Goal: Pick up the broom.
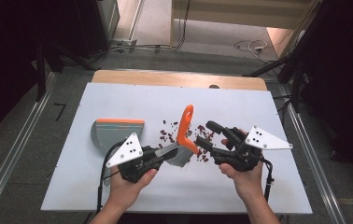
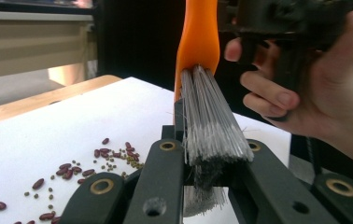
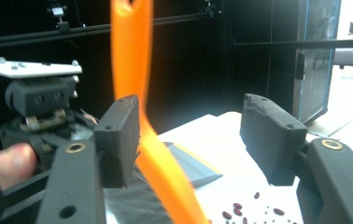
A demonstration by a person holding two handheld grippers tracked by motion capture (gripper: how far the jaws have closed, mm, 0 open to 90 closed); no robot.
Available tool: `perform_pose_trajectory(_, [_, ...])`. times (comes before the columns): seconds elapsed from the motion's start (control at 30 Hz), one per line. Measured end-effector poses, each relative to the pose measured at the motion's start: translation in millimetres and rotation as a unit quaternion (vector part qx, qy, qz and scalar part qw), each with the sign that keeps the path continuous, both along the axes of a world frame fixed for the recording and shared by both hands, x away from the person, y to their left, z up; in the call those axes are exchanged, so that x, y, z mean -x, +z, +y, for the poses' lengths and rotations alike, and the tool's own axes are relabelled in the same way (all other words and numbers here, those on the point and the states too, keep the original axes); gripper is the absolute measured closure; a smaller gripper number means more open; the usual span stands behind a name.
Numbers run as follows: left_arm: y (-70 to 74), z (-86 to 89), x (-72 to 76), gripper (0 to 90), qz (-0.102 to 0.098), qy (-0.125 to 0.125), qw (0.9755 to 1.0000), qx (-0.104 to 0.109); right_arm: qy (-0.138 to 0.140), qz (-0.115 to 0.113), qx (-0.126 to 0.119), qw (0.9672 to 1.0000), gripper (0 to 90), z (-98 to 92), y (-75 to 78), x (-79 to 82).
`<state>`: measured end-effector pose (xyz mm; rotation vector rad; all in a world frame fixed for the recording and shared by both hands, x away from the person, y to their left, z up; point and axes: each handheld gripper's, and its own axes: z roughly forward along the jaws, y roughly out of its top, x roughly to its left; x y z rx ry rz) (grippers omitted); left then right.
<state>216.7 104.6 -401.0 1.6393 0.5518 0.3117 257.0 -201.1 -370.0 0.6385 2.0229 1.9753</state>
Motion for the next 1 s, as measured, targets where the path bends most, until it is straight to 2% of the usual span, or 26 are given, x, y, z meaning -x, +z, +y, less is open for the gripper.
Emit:
perform_pose_trajectory(0.03, [0.9,4.6,-1.5,86.2,0.0,-0.005,1.0,0.002,0.012,0.0,-0.005,0.9999,34.1,-2.8,-1.5,-3.9])
perform_pose_trajectory(0.07, [1.2,7.7,-2.6,86.1,-0.001,-0.009,1.0,0.003,0.022,0.011,0.001,0.9997,33.8,-6.4,-2.7,-8.9])
perform_pose_trajectory(0.1, [1.6,12.0,-4.1,86.2,0.002,-0.017,0.9998,0.008,0.031,0.025,0.028,0.9988,34.0,-10.7,-4.2,-14.8])
perform_pose_trajectory(0.13, [1.6,14.4,-5.2,86.1,0.002,-0.023,0.9997,0.009,0.037,0.031,0.035,0.9982,35.6,-12.0,-5.1,-16.0])
perform_pose_trajectory(0.23, [2.0,21.4,-7.4,86.1,-0.001,-0.051,0.9987,0.005,0.071,0.042,0.064,0.9945,37.7,-13.6,-8.4,-19.2])
perform_pose_trajectory(0.3, [1.5,25.2,-8.5,86.1,-0.003,-0.075,0.9972,0.004,0.096,0.05,0.07,0.9917,41.3,-11.9,-11.3,-18.7])
perform_pose_trajectory(0.4, [1.2,25.8,-8.5,86.1,-0.003,-0.102,0.9948,0.002,0.139,0.065,0.078,0.985,42.6,-5.9,-14.9,-18.0])
perform_pose_trajectory(0.53, [1.1,24.1,-7.0,86.0,-0.005,-0.139,0.9903,-0.003,0.198,0.07,0.101,0.9725,38.4,6.2,-20.0,-13.0])
perform_pose_trajectory(0.57, [1.1,24.1,-7.0,86.0,-0.005,-0.139,0.9903,-0.003,0.205,0.072,0.106,0.9704,38.5,8.8,-21.2,-12.0])
perform_pose_trajectory(0.6, [1.1,23.6,-6.7,86.0,-0.004,-0.147,0.9891,-0.003,0.206,0.073,0.11,0.9695,39.7,11.0,-22.5,-11.4])
perform_pose_trajectory(0.63, [1.0,22.8,-6.1,86.0,-0.006,-0.165,0.9863,-0.004,0.214,0.072,0.112,0.9678,41.3,12.3,-23.8,-10.5])
perform_pose_trajectory(0.67, [1.0,22.8,-6.1,86.0,-0.006,-0.165,0.9863,-0.004,0.223,0.069,0.115,0.9656,41.8,13.6,-25.1,-9.6])
perform_pose_trajectory(0.7, [0.8,22.0,-5.3,86.0,-0.007,-0.176,0.9843,-0.008,0.228,0.069,0.123,0.9633,42.7,15.1,-25.8,-8.0])
perform_pose_trajectory(0.73, [0.8,22.0,-5.3,86.0,-0.007,-0.176,0.9843,-0.008,0.236,0.067,0.131,0.9606,43.5,16.8,-26.5,-6.6])
perform_pose_trajectory(0.83, [0.8,22.2,-5.0,86.0,-0.007,-0.182,0.9831,-0.009,0.246,0.065,0.14,0.9569,51.8,19.4,-27.9,-5.1])
perform_pose_trajectory(1.0, [1.1,22.8,-5.3,86.0,-0.003,-0.194,0.981,-0.008,0.267,0.07,0.148,0.9497,58.6,21.8,-30.7,-5.2])
